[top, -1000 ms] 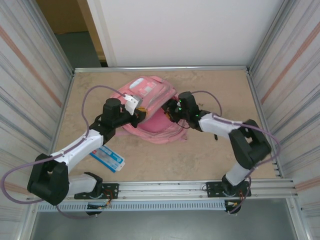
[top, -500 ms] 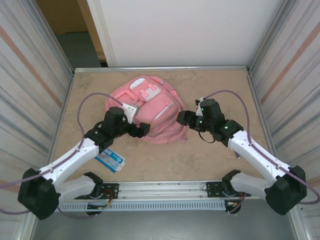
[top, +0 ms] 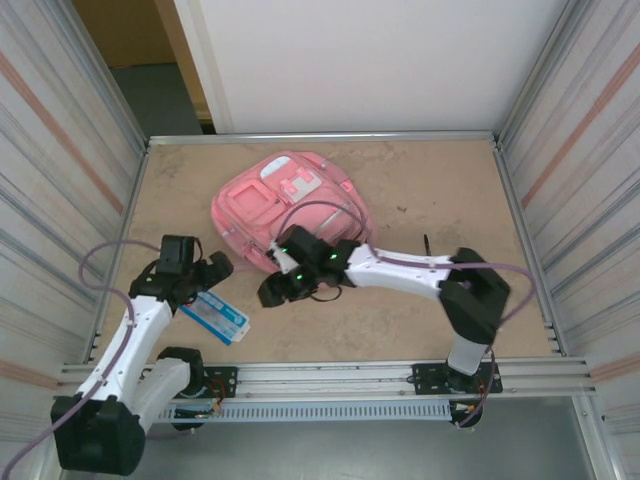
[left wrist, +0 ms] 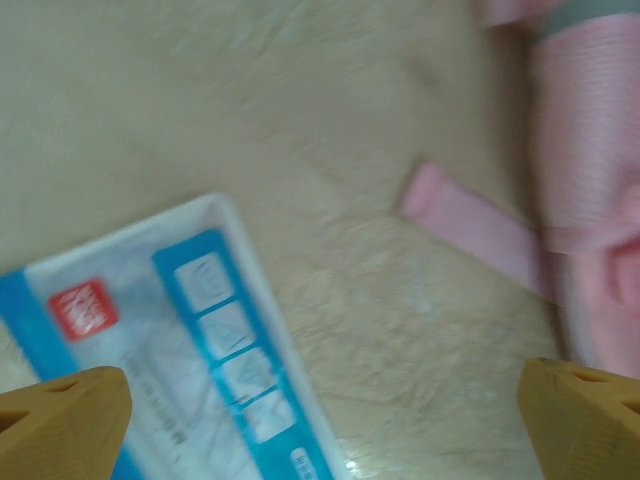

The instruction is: Pack the student bag

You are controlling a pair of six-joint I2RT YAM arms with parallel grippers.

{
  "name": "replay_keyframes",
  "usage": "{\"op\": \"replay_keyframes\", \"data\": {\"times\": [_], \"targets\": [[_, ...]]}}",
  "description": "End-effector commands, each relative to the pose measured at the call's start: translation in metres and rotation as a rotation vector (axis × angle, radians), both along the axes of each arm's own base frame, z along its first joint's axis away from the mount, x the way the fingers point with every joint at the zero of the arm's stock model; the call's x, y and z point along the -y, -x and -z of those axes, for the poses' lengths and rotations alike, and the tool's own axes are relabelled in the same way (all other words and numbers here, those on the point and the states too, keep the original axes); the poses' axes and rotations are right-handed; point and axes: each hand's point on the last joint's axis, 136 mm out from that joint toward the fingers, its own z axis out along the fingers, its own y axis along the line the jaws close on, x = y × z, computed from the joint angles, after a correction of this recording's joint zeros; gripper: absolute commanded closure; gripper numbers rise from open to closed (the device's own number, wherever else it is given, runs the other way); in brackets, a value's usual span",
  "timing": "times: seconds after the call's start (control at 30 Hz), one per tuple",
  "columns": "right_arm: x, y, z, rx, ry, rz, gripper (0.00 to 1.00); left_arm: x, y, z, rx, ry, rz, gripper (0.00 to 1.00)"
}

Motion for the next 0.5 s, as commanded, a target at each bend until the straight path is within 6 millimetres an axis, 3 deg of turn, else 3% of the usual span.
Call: {"op": "replay_keyframes", "data": {"times": [0.0, 0.13, 0.33, 0.47], "targets": [[-0.028, 0.001, 0.005, -0.030, -0.025, -0.051, 0.45, -0.003, 0.031, 0.031, -0.210, 0.081, -0.140, 0.01], [-0.046, 0.004, 0.032, -0.068, 0.002, -0.078, 0.47, -0.005, 0.042, 0.047, -0.312, 0.073, -0.190, 0.05], [-0.055, 0.000, 0.061, -0.096, 0.053, -0.067, 0.47, -0.002, 0.050, 0.064, -0.347, 0.122, -0.292, 0.38], [-0.055, -0.001, 0.081, -0.120, 0.105, -0.058, 0.46, 0.004, 0.051, 0.073, -0.349, 0.176, -0.336, 0.40]]}}
